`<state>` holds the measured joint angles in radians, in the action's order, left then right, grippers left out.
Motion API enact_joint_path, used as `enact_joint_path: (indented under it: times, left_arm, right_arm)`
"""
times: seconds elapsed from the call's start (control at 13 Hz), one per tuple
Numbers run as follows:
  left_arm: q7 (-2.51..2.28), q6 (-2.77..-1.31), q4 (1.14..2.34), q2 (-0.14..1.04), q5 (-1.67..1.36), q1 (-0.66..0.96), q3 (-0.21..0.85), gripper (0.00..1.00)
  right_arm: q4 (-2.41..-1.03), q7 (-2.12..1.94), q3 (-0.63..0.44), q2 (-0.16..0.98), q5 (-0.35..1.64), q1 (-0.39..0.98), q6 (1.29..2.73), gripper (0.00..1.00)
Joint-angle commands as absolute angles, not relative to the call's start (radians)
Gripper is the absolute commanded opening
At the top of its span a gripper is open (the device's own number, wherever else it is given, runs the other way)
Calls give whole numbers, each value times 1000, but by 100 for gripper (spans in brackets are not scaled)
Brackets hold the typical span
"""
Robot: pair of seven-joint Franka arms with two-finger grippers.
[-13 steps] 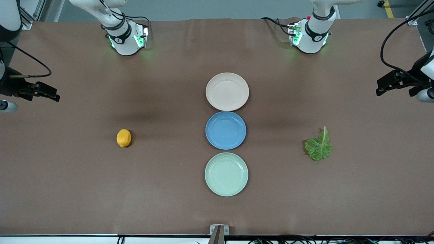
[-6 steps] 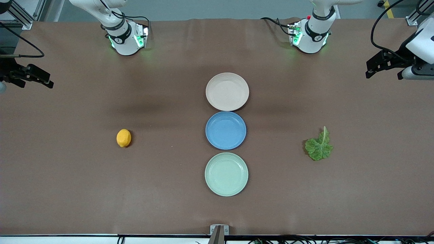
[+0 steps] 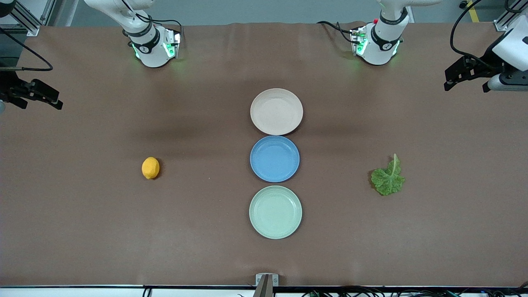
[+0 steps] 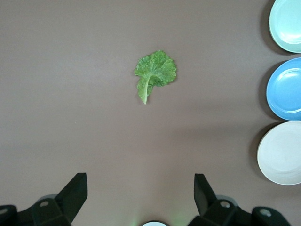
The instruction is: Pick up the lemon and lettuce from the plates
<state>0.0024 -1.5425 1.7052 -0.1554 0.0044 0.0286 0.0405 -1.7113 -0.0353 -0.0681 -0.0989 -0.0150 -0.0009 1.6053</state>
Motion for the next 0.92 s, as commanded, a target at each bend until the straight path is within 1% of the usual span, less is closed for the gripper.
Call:
enact_joint_path:
  times: [0.0,0.23,0.85]
  left_arm:
    - [-5,-1562,1721,-166,1,29,34,100]
    - [9,-1575,1690,-135,15,28,32,100]
    - [9,-1578,1695,-138,3,29,37,100]
  right_arm:
    - [-1701,-40,-58,-97,-26,3,1608,100]
    - [-1709,-37,-60,-101,24,-2,1606,100]
    - [-1710,-43,-61,-101,9,3,1605,100]
